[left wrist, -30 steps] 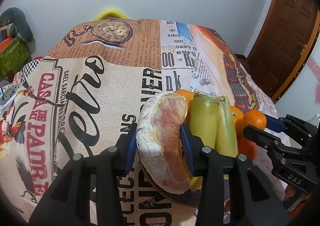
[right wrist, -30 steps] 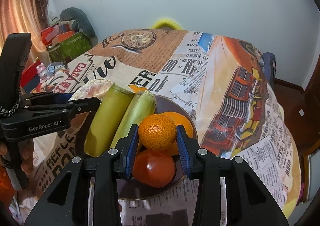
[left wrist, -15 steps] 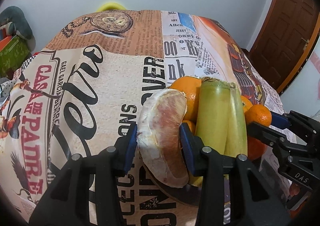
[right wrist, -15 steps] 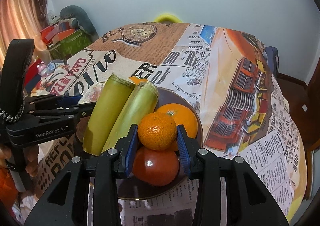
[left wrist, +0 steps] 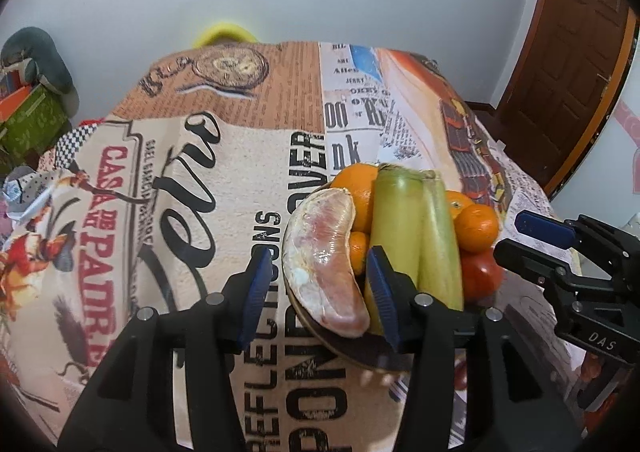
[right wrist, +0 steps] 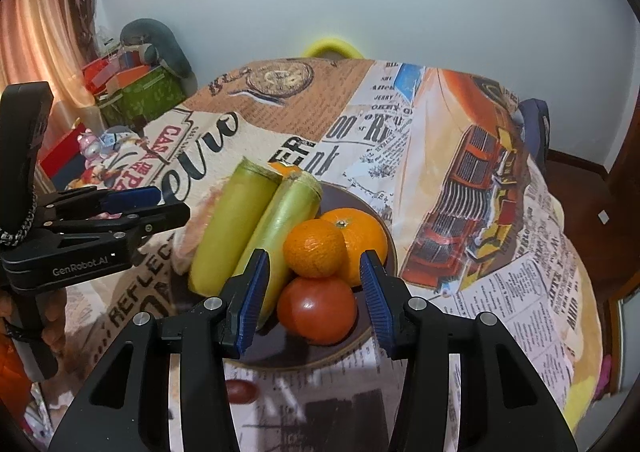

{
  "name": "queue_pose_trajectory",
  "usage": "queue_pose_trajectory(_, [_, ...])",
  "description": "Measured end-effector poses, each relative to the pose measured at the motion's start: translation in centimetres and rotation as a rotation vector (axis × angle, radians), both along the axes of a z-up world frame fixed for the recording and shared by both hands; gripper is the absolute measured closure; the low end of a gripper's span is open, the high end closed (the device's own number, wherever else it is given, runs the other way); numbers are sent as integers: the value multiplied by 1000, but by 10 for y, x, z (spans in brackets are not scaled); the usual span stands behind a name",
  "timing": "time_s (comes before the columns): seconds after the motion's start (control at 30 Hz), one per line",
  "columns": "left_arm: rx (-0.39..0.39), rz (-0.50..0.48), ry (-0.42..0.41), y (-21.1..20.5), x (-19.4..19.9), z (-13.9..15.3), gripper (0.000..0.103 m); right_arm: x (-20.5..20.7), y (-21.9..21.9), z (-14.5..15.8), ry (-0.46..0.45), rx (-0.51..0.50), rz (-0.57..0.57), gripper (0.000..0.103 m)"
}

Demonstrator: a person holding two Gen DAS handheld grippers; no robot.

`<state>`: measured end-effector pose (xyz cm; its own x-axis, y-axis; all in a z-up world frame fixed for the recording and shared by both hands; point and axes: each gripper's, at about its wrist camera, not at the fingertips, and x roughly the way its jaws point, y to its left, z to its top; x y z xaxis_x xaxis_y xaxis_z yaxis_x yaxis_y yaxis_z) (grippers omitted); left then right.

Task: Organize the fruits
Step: 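Open both grippers to release the pomelo segment and mandarin on the plate, then grasp a dark red date with the left gripper while the right gripper grasps another date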

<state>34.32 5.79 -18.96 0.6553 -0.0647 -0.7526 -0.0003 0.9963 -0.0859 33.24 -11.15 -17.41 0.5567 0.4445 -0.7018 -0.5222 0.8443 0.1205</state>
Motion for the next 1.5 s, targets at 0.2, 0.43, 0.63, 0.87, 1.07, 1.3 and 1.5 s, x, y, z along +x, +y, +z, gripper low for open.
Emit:
queue_pose_trajectory(0.2, [14,-1,-51,-5,-30,28,50,-22,-3,18,-31,6,-1,59])
queue_pose_trajectory(0.43, [34,2,-89,-10,-75,50,44,-58,-8,40,-73,12,5,59])
queue_pose_trajectory(0.63, [25,-7,-64,-18,-108,45,41,-84,-11,45,-90,13,-3,49])
queue_pose_trajectory(0.87, [19,-37,16,-31,-127,12,41,-104,-14,34,-56,10,-9,47])
queue_pose_trajectory(1.07, [1,-58,101,-40,-131,-26,46,-111,-16,19,-18,-2,-12,47])
queue_pose_trajectory(1.3, [-21,-73,158,-43,-132,-50,59,-112,-15,2,20,-11,-9,47])
queue_pose_trajectory(1.5, [-65,-91,164,-42,-129,-58,82,-107,-11,-11,54,-21,8,47])
